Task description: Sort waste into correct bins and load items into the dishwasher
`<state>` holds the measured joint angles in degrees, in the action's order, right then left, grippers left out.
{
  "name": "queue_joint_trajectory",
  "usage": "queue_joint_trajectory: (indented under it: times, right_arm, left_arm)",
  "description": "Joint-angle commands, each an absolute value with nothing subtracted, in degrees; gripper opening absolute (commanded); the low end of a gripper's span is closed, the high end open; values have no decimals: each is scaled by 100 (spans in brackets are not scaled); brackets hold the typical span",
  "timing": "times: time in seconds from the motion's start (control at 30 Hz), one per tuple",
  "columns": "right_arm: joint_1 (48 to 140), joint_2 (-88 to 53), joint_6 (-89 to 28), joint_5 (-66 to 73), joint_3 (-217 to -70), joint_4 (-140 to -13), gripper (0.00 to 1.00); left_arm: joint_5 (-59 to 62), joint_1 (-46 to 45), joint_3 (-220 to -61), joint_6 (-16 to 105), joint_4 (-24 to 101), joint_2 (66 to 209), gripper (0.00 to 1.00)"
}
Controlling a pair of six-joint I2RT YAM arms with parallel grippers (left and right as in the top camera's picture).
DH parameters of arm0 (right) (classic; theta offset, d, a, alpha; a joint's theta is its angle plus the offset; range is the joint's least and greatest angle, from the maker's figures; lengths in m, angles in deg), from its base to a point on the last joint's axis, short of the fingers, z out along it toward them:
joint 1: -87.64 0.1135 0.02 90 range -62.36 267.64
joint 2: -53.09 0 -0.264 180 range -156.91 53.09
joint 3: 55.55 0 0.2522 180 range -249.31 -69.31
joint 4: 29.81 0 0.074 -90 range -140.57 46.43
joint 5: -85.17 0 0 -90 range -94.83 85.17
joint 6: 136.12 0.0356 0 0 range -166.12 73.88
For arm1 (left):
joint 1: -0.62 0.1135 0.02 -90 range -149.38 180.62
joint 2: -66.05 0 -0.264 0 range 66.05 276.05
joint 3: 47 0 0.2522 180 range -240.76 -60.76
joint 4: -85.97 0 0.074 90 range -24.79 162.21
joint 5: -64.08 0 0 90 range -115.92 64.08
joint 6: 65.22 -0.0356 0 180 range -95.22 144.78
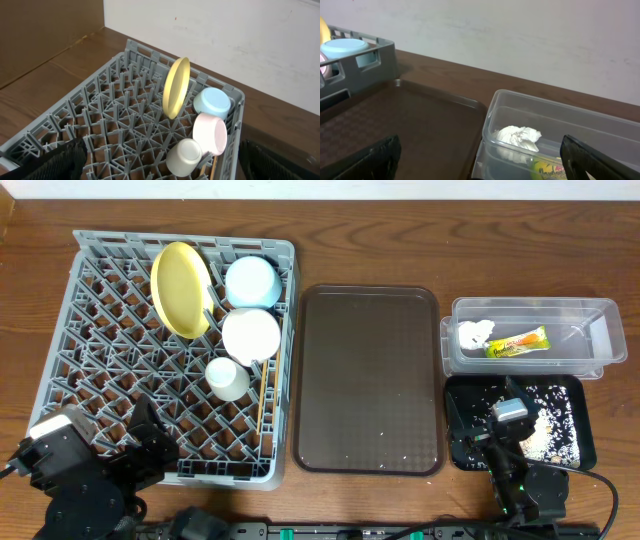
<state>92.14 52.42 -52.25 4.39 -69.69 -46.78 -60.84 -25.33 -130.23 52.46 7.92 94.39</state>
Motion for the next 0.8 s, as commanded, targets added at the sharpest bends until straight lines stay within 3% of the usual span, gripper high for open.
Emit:
queue_joint_trajectory:
  times: [0.0, 0.2, 0.5, 0.63, 0.77]
  right_arm:
    - [9183, 5275, -5284, 463, -6963, -4704, 99]
    - [9183, 5275, -5286, 463, -6963, -4702, 99]
    - [9183, 5275, -5286, 463, -6963, -4704, 99]
    - [9183, 5275, -5286, 463, -6963, -4702, 99]
    - [9183, 5275, -5286, 463, -6963, -4704, 99]
  left_arm:
    - [-6174, -2490, -13062, 5296, 779, 9358, 98]
    - [-6178, -1674, -13034, 5296, 702, 9122, 98]
    - [-3953, 28, -12188, 5366, 680, 8755, 98]
    - [-3426, 249, -11305, 5404, 1946, 8453, 98]
    - [-2906, 260, -10267, 5406, 4206, 8021, 98]
